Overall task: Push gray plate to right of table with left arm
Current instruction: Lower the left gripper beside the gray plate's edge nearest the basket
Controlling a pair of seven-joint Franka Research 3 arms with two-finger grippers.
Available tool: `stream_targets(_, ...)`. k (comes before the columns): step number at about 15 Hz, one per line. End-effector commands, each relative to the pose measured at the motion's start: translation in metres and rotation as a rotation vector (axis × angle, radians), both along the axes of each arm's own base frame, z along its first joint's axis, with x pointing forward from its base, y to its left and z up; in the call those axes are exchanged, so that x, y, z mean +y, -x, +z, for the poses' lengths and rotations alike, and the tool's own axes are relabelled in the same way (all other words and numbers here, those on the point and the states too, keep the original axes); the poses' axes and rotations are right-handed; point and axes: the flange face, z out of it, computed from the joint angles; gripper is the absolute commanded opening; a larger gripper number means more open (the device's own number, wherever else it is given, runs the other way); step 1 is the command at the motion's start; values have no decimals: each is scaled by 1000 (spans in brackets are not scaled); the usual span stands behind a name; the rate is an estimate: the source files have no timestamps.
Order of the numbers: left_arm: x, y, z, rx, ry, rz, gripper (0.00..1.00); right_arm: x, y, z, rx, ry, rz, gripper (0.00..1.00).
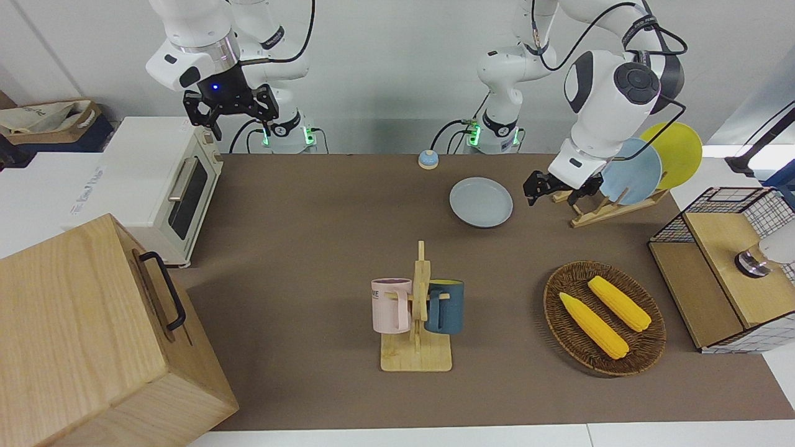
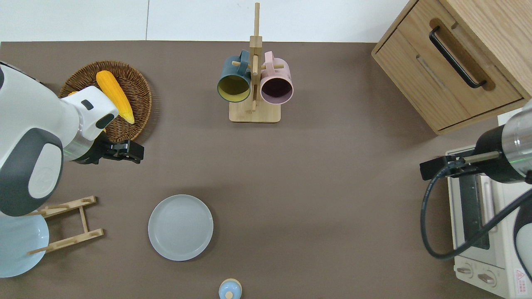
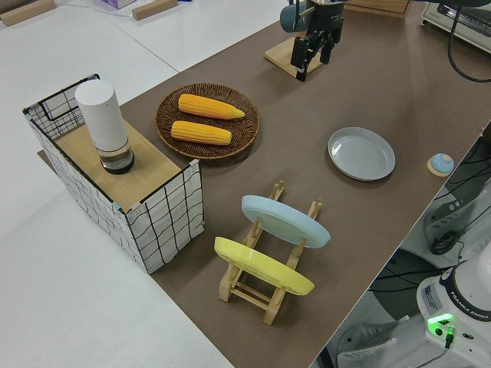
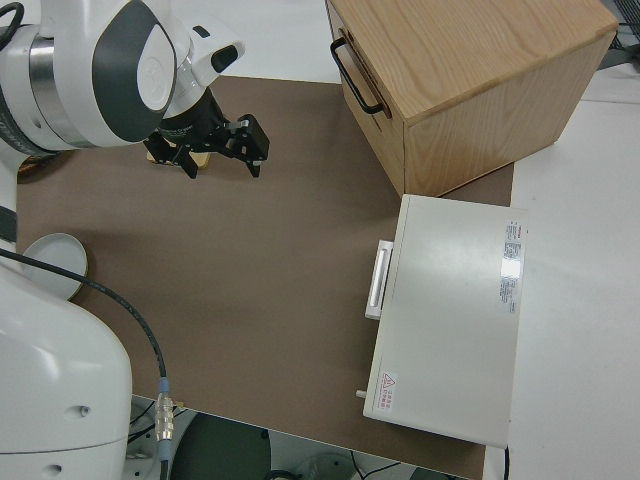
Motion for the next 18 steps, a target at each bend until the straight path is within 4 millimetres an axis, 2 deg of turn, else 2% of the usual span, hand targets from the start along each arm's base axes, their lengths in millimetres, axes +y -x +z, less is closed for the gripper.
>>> stream_targets(1, -2, 20, -7, -4, -12, 7, 998, -2, 3, 4, 3, -9, -4, 983)
stream_targets(11, -14, 82, -59, -87, -8, 15, 995, -3, 3, 4, 3, -9, -6, 983)
stream_targets(17, -16, 117, -100, -136, -29, 0, 995, -3, 3, 4, 3, -9, -6, 983)
stream_targets(18, -22, 121, -107, -137, -28, -16, 993, -3, 3, 4, 3, -9, -6, 983)
